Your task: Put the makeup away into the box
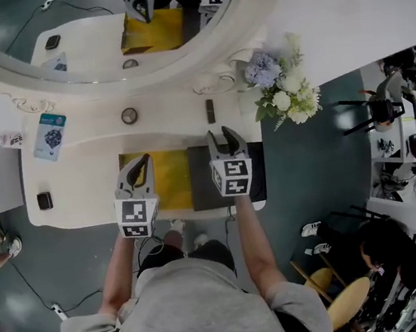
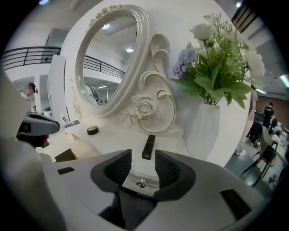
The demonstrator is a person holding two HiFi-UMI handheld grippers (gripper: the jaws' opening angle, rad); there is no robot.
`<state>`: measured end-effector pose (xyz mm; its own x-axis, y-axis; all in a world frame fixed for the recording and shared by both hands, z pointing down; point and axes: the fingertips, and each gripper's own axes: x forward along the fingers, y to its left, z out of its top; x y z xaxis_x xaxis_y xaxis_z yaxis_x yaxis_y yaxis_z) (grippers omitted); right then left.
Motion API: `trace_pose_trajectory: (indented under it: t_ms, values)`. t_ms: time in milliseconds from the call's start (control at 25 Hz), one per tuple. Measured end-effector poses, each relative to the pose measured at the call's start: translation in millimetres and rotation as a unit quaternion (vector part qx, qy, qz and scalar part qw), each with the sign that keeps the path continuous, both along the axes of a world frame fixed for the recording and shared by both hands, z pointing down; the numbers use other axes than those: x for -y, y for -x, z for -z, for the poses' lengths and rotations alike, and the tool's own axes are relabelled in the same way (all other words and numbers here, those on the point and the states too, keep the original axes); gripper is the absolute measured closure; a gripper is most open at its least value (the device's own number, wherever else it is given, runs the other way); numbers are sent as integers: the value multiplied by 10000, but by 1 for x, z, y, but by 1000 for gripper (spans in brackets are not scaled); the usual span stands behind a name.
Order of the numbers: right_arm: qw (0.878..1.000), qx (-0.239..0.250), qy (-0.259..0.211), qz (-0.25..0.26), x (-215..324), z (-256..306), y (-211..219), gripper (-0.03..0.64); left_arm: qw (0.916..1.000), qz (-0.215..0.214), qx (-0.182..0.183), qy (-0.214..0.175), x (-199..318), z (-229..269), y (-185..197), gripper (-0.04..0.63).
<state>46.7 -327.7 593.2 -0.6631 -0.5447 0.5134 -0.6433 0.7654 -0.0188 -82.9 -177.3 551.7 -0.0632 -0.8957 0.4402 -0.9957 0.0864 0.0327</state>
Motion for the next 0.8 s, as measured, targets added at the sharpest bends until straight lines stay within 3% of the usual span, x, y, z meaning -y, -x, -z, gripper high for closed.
trace_pose_trajectory:
  t_ms: [480,640,800]
  values:
    - [9983,-523,202,-178,29,-30,16,459,9997,165,-71,157,-2,-15,25,592]
    - [9979,-621,164,-98,29,-32,19,510,9996,221,-83,122,-3,-15,27,592]
    - [9977,-654,159,-95,29,-30,20,517,9994,323,-69,133,-10,-15,29,592]
